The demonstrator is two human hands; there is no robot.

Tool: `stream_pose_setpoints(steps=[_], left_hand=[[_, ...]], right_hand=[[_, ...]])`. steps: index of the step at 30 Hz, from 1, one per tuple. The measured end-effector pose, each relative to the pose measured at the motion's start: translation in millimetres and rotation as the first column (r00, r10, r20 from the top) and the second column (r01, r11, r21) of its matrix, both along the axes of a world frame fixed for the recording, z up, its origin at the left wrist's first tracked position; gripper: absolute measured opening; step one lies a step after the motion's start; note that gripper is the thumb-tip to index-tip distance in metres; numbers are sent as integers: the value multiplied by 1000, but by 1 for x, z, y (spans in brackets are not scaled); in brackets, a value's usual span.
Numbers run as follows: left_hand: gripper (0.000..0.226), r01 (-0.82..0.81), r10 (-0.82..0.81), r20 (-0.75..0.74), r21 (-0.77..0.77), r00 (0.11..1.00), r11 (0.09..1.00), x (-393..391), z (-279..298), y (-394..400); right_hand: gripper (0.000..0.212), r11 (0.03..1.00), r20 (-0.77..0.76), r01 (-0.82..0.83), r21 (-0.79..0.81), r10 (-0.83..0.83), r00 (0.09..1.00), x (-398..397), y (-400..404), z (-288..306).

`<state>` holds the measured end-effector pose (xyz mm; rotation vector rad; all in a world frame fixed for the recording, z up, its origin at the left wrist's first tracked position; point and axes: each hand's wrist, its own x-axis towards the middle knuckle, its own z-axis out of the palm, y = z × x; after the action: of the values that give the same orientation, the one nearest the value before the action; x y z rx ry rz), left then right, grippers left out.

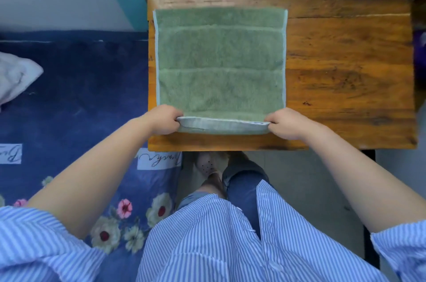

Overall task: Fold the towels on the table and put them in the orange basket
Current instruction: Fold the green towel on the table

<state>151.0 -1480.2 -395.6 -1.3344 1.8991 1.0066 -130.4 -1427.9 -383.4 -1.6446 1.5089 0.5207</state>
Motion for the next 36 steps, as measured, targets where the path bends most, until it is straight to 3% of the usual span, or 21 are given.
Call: stream_pose_setpoints(steps=[2,4,6,9,11,13,15,17,23,29,33,34,36], left_hand=[[12,-86,79,43,223,996,971,0,8,-8],[10,-150,132,77,312,988,938,3,16,-16],[10,-199,190,61,287,980,937,7,23,-24],[11,-379,408,-80,242,910,893,15,28,-45],[13,-546,603,-215,270,769,793,22,28,-60],[17,-694,751,-353,298,557,655,25,26,-69],[19,-794,799,-475,285,370,537,22,20,-73],[20,-856,804,-520,237,288,460,17,9,-77],[6,-917,787,-511,-2,344,399,-4,-18,-97],[12,-885,742,-486,-202,463,420,-15,-28,-107],[39,-810,762,-352,-456,544,368,-24,-29,-108],[46,-796,753,-358,-496,552,348,-31,-27,-105],[45,-737,603,-458,-566,653,369,-45,-26,-91]], right_hand=[[31,973,47,109,204,-121,992,-1,-7,13],[34,936,53,179,303,-204,978,-4,-12,22],[30,922,43,225,314,-250,967,-9,-20,28],[26,940,55,300,165,-312,948,-15,-42,36],[22,940,76,341,18,-341,937,-22,-57,41],[16,902,139,415,-123,-398,907,-30,-70,41],[23,845,208,483,-229,-442,873,-34,-78,38],[25,795,241,539,-278,-485,840,-36,-86,29],[24,713,204,596,-370,-563,801,-38,-104,-7],[26,695,144,568,-442,-570,809,-39,-110,-28],[37,621,-7,558,-551,-671,741,-31,-108,-29],[40,586,-22,540,-604,-690,723,-26,-104,-27],[42,557,7,462,-690,-633,774,-7,-92,-26]])
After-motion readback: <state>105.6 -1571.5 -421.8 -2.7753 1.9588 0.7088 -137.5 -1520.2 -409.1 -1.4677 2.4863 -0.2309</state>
